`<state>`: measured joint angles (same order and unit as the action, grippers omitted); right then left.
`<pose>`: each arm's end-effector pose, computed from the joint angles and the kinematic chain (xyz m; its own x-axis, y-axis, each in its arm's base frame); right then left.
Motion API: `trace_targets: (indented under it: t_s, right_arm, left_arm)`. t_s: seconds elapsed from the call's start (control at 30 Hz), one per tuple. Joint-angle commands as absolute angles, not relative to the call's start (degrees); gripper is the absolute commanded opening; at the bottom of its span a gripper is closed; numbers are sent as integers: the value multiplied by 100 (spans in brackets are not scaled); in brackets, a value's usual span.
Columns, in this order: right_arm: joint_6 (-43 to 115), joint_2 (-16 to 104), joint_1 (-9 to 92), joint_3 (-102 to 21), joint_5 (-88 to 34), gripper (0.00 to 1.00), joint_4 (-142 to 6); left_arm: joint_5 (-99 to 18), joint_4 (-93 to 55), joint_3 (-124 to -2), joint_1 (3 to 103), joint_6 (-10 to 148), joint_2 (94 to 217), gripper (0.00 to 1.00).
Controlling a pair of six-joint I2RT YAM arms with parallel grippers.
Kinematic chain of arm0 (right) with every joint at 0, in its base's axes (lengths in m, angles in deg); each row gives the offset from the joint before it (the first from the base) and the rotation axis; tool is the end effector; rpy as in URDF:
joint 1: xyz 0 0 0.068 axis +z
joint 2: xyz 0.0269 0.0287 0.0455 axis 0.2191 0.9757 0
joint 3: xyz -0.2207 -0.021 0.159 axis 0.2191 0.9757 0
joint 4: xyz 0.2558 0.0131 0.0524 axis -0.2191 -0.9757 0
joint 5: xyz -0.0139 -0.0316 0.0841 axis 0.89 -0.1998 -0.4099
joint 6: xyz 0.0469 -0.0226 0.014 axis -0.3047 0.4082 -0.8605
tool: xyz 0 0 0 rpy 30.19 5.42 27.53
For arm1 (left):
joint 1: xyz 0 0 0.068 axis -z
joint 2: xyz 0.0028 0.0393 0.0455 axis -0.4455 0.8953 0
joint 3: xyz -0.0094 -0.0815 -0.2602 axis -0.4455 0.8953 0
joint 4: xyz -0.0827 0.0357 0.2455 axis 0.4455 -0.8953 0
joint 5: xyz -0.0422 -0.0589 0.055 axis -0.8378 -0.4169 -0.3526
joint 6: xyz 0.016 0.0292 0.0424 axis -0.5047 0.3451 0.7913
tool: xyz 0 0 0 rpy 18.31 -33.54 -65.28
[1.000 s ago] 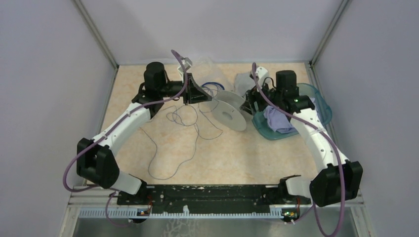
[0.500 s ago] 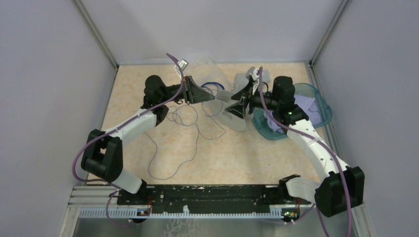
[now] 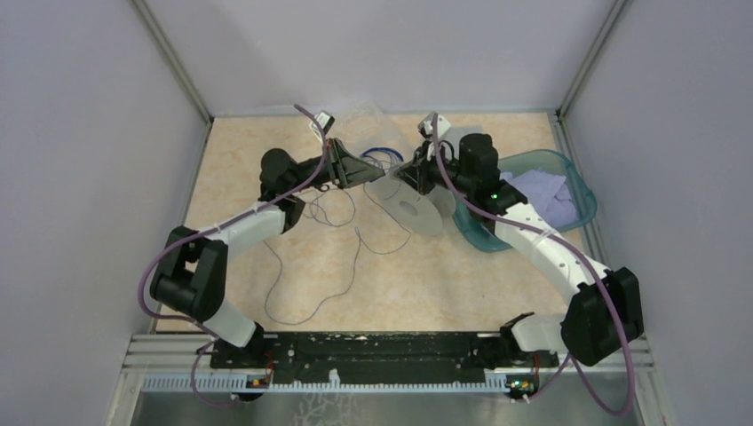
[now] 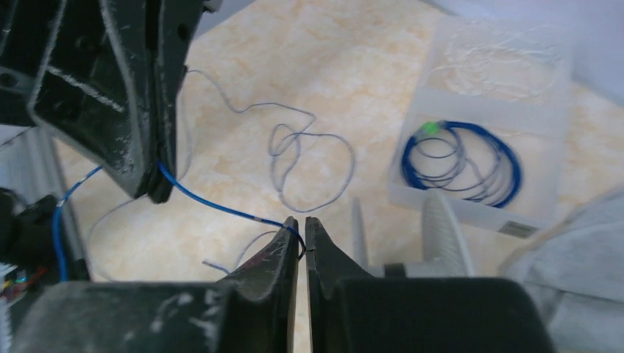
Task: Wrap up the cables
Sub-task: Wrap the cable around the cable reel.
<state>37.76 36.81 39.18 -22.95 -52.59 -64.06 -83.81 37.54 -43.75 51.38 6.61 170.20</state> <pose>0.2597 0.1514 0.3371 -0.2637 -0.0478 -0.9634 -0.8326 0.5156 0.2023 0.2977 -0.1690 0.3140 -0.7888 -0.2911 -0.5414 0.5833 -0.0767 -0.8086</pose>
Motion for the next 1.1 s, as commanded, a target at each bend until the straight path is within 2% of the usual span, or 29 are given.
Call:
trace_targets:
  t_s: [0.0, 0.17, 0.53, 0.8, 0.97, 1.07]
  right_arm:
    - [4436, 3654, 4060, -2869, -3400, 0, -6627]
    - [5558, 3607, 4061, -2953, -1818, 0, -6853]
    - [7443, 3510, 3993, -2697, -197, 0, -6688]
    - [7401, 3623, 3073, -3089, -669, 0, -7357]
    - [7292, 3407, 2658, -2975, -890, 9, -7917]
    - [6999, 3099, 2360, -2801, -1666, 18, -8346]
  left_arm:
    - [-8235, 4176, -4283, 5148, 195, 17080, 0]
    - [-8358, 3777, -4326, 5128, 311, 16971, 0]
    - [-8832, 3365, -4677, 5124, 648, 16825, 0]
    - [-9064, 2614, -4823, 5094, 1560, 16662, 0]
    - [-9081, 2283, -4946, 4903, 1890, 16559, 0]
    - [-9058, 1975, -5049, 4743, 2137, 16468, 0]
